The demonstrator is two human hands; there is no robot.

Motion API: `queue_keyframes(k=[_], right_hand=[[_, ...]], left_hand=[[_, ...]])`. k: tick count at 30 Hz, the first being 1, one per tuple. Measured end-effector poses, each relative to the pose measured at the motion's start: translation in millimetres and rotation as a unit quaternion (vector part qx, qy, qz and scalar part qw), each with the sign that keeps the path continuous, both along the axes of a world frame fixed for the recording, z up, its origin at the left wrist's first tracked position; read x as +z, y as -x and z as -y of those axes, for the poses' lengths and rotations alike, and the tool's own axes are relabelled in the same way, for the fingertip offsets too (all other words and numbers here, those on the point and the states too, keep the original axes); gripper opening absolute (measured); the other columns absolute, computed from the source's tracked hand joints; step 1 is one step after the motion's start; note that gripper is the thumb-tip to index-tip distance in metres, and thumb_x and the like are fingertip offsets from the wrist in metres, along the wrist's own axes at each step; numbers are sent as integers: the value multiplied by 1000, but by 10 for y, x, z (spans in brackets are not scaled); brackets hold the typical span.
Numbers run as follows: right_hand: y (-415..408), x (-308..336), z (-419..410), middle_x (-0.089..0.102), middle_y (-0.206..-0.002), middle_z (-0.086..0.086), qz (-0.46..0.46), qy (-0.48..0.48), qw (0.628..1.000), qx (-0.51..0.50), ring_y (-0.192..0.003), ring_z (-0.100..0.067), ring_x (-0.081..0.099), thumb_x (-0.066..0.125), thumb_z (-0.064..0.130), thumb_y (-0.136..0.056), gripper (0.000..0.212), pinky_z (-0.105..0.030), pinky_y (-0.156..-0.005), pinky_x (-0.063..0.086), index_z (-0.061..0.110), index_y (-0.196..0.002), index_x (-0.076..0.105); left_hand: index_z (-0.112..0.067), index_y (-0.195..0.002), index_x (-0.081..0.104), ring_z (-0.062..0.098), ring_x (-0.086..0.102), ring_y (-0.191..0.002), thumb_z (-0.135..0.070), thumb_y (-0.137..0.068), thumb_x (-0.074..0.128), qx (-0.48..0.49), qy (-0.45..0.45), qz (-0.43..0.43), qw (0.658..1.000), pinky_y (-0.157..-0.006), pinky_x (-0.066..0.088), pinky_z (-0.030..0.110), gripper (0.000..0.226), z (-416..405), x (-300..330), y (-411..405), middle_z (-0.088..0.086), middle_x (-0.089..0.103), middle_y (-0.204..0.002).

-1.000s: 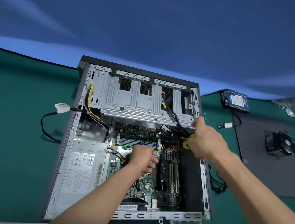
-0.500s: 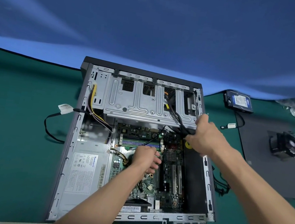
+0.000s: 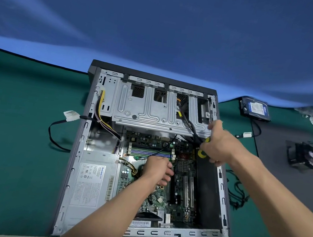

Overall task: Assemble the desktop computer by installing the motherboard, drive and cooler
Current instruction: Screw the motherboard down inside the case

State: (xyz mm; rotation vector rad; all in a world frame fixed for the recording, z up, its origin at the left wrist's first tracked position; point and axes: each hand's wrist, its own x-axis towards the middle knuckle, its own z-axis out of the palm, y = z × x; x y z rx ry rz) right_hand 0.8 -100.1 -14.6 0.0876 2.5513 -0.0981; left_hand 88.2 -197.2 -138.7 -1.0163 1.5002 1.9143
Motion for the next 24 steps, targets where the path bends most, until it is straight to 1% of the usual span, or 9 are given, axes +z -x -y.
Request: queue_keyframes(k=[2,4,8,10,14,17,19,21,24], right_hand=[[-45,-59,-3,65,-95,-18,-51,-21,998,28,-79,-34,64,44,18,-96,28,-37,-65,51,10,-120,32],[-54,-65,-47,63,-101,-19,-114,-63,990,45,-85,-34,57,40,30,-99,29,-36,-66,41,7,-116,37],[-5,43,-125,55,-108,-14,-31,-56,997,52,-77,-30,58,49,31,-95,34,-38,-72,47,14,-121,35],[-39,2,-119,61,-103,-16,-67,-85,992,68,-77,-30,55,45,28,-97,23,-35,-66,41,10,-110,39],[-71,-42,-12,52,-102,-12,-70,-72,993,65,-93,-35,55,47,39,-96,35,-36,-68,36,11,-112,35],[-118,-95,-9,51,-107,-13,-95,-85,987,102,-80,-33,48,41,18,-97,18,-35,-66,36,11,-112,35],[-129,-87,-51,59,-104,-15,-134,-121,977,116,-78,-32,52,37,21,-99,12,-33,-62,35,10,-104,35],[-105,-43,-91,54,-107,-16,-102,-71,987,98,-81,-34,57,41,31,-99,21,-35,-65,41,13,-107,33],[-93,-22,-106,53,-105,-16,-65,-36,994,83,-73,-32,58,44,18,-96,17,-38,-66,49,15,-110,34]], left_hand=[[0,-95,62,16,52,-51,-10,-94,44,0,-3,0,1000,-42,43,23,20,2,-6,-2,9,64,-74],[-1,-94,62,16,51,-51,-9,-93,43,4,-8,1,1000,-42,42,22,20,5,1,2,9,63,-72],[-5,-89,61,15,51,-51,-11,-94,43,1,-7,1,1000,-43,42,21,20,-1,7,4,7,63,-71],[-5,-87,61,16,51,-51,-11,-94,44,0,-10,3,1000,-42,41,21,20,-9,-3,4,7,63,-71],[-6,-83,61,16,51,-50,-10,-93,44,-3,-6,5,1000,-41,42,22,20,-10,-12,8,8,64,-72],[-5,-83,61,16,51,-49,-9,-92,44,0,-5,6,1000,-41,42,23,20,-6,-28,4,9,65,-73],[-4,-86,61,16,51,-50,-9,-93,44,3,-10,3,1000,-41,42,23,20,-6,-33,8,9,64,-72],[-4,-88,61,16,50,-50,-10,-94,44,4,-9,4,1000,-42,42,23,19,-1,-17,11,9,63,-72],[-4,-87,61,16,50,-50,-9,-94,44,5,-7,6,1000,-43,41,24,20,-6,-10,5,9,63,-71]])
